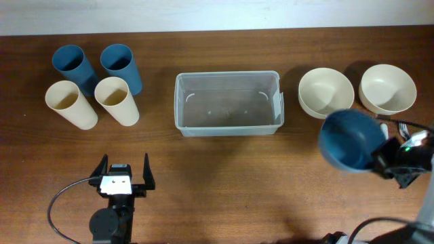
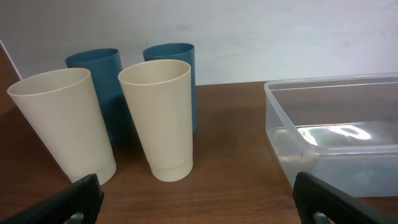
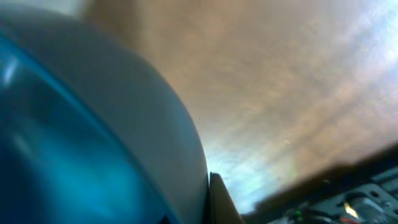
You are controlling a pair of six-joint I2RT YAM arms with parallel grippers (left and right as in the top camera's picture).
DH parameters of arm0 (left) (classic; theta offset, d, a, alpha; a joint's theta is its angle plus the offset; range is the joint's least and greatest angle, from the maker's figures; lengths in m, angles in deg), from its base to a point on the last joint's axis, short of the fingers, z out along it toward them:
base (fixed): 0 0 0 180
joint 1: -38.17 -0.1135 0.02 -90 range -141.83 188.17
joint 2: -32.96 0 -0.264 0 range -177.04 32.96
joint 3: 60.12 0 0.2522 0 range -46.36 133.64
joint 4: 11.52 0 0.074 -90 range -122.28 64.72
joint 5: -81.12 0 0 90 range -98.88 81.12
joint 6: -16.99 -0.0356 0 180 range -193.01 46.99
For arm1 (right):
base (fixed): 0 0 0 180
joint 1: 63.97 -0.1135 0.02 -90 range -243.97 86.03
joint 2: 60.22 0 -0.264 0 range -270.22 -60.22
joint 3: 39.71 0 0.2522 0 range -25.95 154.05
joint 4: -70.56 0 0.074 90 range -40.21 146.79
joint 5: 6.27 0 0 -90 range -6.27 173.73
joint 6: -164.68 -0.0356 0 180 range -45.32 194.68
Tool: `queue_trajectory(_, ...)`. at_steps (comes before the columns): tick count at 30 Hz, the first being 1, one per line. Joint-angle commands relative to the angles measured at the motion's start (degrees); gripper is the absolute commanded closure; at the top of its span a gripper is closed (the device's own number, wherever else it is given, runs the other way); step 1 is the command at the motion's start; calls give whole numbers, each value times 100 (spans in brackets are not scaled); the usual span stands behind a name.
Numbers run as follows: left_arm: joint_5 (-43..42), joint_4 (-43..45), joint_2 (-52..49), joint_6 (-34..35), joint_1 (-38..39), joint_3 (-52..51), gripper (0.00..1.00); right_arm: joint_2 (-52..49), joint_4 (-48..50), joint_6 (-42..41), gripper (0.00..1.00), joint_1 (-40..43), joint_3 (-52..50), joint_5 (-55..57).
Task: Pack container
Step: 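Lift the blue bowl with the right gripper toward the clear bin, then lower the blue bowl into the bin and open the right gripper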
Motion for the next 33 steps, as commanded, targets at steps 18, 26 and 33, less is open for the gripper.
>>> queue_trajectory(18, -63, 0, 39, -70, 11, -33, 0, -315, 1637, -1187, 96, -3416, 1665, -308)
queue_trajectory(26, -63, 0, 39, -70, 11, -33, 0, -876, 2033, -1121, 96, -4391, 1668, 87)
queue_trajectory(33, -63, 0, 39, -70, 11, -33, 0, -1239, 2037, -1121, 96, -4601, 1665, 769)
